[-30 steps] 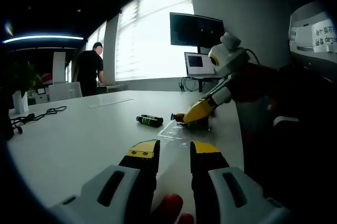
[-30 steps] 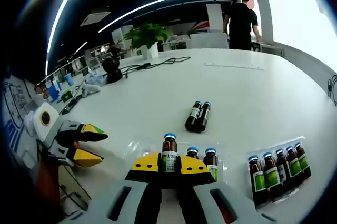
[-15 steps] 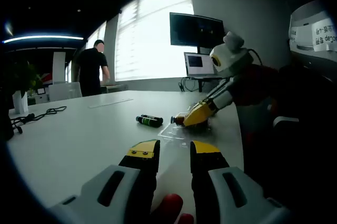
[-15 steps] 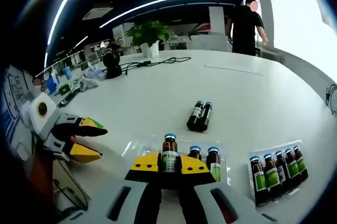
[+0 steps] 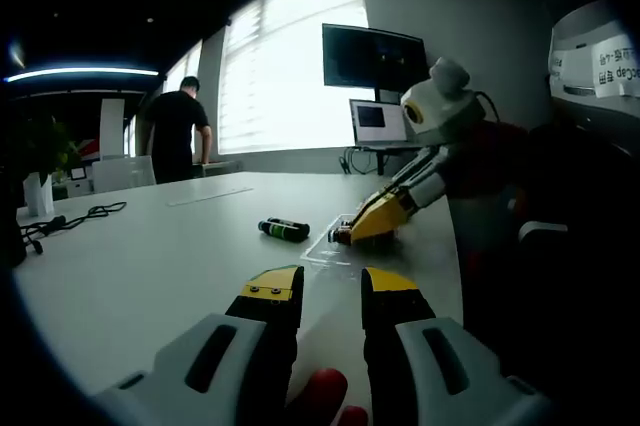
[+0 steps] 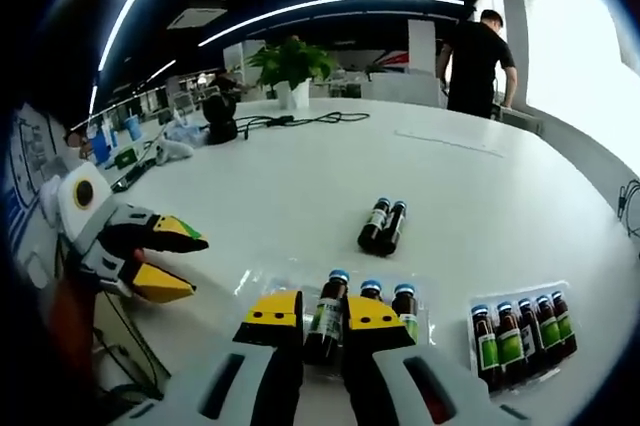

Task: Grip medicine bottles put into box

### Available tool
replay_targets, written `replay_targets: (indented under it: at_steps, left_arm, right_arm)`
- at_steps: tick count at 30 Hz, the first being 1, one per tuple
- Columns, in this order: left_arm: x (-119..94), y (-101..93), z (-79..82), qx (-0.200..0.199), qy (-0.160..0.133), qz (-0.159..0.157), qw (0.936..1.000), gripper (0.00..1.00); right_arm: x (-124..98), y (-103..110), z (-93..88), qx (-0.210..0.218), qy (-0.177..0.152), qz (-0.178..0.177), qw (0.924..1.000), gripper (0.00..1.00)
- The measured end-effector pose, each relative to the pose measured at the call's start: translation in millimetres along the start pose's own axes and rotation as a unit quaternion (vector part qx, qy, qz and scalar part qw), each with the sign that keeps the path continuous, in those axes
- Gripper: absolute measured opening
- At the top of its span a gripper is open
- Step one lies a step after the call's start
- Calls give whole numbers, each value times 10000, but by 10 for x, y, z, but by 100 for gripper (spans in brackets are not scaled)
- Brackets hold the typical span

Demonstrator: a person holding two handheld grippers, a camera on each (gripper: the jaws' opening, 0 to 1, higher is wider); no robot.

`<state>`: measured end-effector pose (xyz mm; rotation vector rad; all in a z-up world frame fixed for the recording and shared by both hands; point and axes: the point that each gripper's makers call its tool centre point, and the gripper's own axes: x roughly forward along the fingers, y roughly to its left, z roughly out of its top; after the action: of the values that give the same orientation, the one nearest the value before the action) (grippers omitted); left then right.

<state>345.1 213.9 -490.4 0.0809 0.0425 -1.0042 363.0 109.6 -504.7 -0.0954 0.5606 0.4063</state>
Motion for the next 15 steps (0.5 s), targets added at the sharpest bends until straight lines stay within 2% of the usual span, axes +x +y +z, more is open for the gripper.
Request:
replay_targets:
  at_steps: [4,8,15]
  left_arm:
    - [-2,1,-2,7,4,3,10000,17]
    - [-3,1,-2,10,4,5,10000,17]
    - [-2,3,-5,12,12,13,10000,17]
  right_arm:
    - [-36,0,73,-210,-134,98,9996,10]
    - [-65,-18,57,-507,-67,75,9987,8]
    - [-109,-33,15,-444,-31,124,9989,5]
